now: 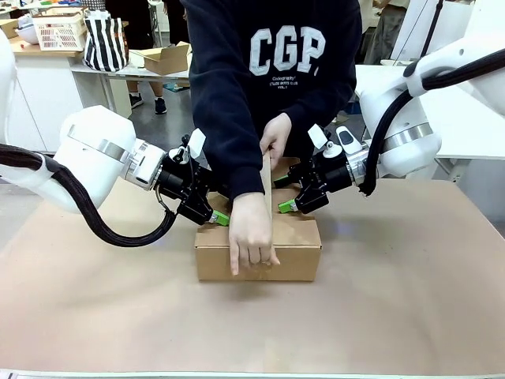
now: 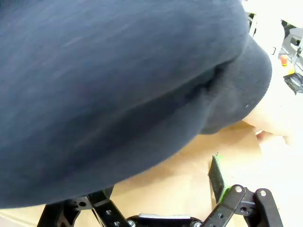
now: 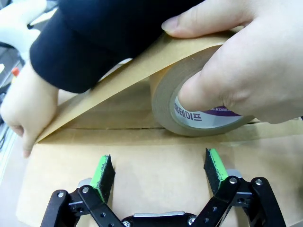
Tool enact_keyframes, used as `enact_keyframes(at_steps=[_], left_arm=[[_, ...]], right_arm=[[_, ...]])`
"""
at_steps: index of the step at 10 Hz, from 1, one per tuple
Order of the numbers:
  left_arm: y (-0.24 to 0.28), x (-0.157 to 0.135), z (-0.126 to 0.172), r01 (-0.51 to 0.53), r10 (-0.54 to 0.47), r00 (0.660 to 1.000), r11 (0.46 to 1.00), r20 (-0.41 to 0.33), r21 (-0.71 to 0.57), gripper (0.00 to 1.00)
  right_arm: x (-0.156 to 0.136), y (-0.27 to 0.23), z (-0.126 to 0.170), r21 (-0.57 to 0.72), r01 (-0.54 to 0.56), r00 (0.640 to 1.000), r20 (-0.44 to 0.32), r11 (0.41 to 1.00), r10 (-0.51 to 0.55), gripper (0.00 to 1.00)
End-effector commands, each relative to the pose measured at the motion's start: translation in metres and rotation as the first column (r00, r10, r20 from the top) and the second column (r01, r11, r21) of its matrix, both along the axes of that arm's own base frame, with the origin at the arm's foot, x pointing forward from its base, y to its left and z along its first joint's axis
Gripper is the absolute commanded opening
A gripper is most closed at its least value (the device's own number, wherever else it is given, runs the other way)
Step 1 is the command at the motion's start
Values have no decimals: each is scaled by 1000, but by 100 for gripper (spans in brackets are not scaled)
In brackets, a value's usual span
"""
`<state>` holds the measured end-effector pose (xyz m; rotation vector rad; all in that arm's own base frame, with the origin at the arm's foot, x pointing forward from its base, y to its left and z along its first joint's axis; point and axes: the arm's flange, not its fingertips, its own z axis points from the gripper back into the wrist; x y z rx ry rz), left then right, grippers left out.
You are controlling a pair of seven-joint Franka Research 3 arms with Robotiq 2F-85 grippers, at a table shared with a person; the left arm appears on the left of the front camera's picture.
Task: Pack the gift set into the box.
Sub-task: Press and hold the closed box until the human finishes sealing it.
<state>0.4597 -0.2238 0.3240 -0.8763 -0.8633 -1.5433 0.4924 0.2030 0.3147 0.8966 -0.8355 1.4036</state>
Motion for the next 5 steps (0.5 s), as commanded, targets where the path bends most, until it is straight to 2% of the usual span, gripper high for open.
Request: enact_keyframes(at_steps=[1,5], left_arm=[[0,-1,0,15,-15,1000,1000,1,6,100],[0,-1,0,15,-15,1000,1000,1,6,100]], right_arm=[[-1,0,-1,0,1,1000,5,1000,-1,100],[-1,0,-1,0,1,1000,5,1000,-1,100]])
